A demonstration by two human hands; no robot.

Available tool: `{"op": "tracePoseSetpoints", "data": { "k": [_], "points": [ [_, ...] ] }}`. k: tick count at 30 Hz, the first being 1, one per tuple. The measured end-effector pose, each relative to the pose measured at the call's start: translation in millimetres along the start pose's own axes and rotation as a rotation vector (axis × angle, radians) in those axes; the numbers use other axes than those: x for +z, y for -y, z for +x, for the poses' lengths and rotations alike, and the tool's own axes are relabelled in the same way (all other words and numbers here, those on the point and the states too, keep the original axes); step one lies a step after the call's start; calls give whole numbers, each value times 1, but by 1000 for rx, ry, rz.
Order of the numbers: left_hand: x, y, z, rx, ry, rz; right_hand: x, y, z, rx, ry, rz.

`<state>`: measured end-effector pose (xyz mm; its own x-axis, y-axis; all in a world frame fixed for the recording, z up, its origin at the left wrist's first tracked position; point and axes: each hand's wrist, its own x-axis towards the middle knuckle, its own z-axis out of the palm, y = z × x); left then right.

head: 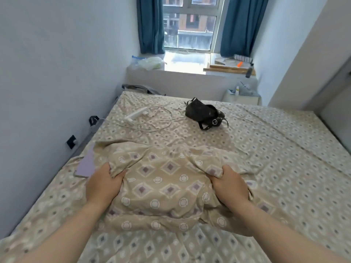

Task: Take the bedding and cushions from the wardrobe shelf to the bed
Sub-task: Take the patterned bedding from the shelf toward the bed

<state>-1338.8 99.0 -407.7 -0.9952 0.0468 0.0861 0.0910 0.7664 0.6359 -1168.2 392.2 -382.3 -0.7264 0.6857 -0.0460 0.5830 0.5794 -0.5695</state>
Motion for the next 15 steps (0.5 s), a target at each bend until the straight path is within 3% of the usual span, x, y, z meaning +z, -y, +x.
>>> {"op": "tracePoseSetpoints", "data": {
  "k": [9,15],
  "points": [
    [166,173,-24,40,68,243,206,-130,-32,110,148,-46],
    [213,231,-45,-60,200,383,273,-176,-61,120,295,-113]
  ]
}}
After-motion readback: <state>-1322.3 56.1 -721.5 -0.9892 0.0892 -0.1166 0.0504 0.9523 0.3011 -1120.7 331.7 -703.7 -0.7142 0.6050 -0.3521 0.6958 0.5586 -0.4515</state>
